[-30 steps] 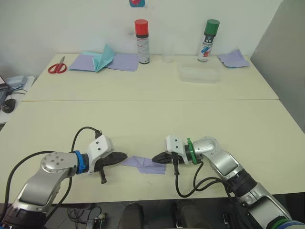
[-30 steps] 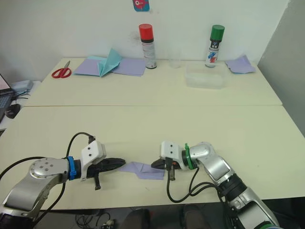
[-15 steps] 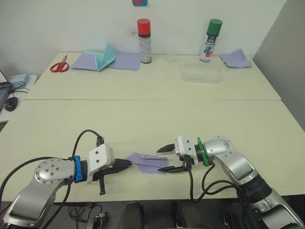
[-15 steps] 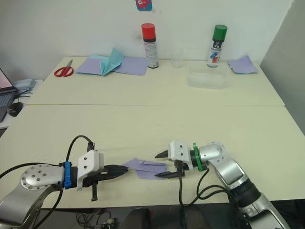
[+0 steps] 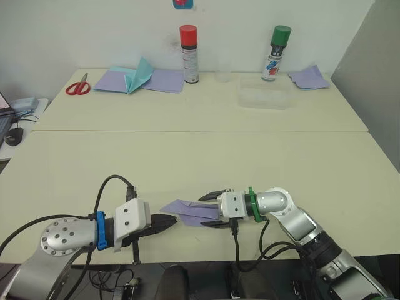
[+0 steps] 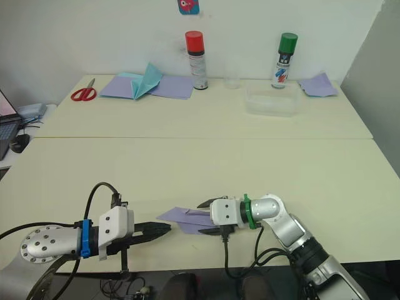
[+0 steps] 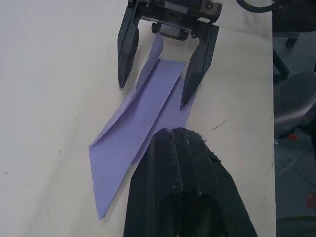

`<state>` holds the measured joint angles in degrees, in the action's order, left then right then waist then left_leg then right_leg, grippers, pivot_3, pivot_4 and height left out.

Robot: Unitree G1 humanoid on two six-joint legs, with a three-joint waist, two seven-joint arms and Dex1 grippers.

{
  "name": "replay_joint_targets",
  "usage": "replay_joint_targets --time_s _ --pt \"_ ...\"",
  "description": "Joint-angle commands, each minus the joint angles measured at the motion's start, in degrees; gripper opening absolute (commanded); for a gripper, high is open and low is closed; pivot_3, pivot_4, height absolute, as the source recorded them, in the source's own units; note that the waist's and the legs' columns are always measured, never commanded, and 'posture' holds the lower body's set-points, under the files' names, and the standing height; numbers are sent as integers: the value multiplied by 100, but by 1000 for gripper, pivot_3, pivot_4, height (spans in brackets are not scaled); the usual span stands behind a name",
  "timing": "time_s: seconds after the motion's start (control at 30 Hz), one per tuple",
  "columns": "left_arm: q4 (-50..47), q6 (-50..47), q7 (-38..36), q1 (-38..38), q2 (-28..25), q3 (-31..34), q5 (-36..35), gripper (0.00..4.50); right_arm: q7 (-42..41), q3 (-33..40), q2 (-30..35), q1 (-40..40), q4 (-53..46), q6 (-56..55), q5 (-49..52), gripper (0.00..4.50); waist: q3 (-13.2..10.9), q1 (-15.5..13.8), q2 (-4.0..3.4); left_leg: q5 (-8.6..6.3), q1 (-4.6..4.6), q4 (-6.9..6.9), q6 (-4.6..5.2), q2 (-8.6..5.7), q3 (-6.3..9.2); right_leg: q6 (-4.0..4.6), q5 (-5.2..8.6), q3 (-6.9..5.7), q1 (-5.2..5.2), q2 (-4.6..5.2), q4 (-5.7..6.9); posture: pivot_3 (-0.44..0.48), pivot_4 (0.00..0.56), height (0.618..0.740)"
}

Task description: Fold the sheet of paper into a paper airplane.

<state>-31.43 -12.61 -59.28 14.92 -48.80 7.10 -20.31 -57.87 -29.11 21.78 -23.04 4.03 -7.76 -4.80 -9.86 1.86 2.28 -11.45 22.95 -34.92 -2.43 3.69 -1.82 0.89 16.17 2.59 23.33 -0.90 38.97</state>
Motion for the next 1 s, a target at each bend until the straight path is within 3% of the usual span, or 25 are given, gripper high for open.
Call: replay_joint_targets --time_s 0.03,0.1,0.33,0.47,0.7,0.87,1.0 --pt "-276 -74 103 15 2 117 -101 0 135 37 -81 -108 -1 -243 -50 2996 0 -1 0 0 0 0 0 0 1 0 0 -1 0 0 0 0 150 740" --pt "-327 -169 183 -29 34 62 -100 0 107 67 -102 -132 19 -282 5 2622 0 -1 0 0 0 0 0 1 2 0 0 -3 0 -1 1 0 150 740" --pt "-314 -193 269 2 124 -42 -37 0 -81 161 -115 -54 -110 66 335 31 0 -2 0 0 -1 -1 0 0 2 -1 -1 -1 -3 -1 1 0 150 740" --pt "-222 -189 290 -55 177 3 -73 0 93 473 -260 12 -240 898 742 31 0 -3 0 0 0 0 0 1 3 0 -1 -2 -3 -1 1 0 150 740" --pt "204 -71 636 -658 461 313 -100 0 1305 1561 -773 168 -968 4113 1759 31 2 -7 3 1 0 -4 0 1 9 -5 -4 -4 -5 0 6 0 150 740" --pt "390 5 745 -724 619 232 -15 0 2268 1681 -957 219 -1057 4438 1382 31 2 14 2 0 3 -3 0 -1 1 -4 -4 5 0 0 4 0 150 740" --pt "429 69 779 -689 730 105 39 0 2448 1561 -943 302 -1019 4303 1279 31 2 5 3 0 4 -1 0 -3 2 -4 -3 3 0 0 2 0 150 740"
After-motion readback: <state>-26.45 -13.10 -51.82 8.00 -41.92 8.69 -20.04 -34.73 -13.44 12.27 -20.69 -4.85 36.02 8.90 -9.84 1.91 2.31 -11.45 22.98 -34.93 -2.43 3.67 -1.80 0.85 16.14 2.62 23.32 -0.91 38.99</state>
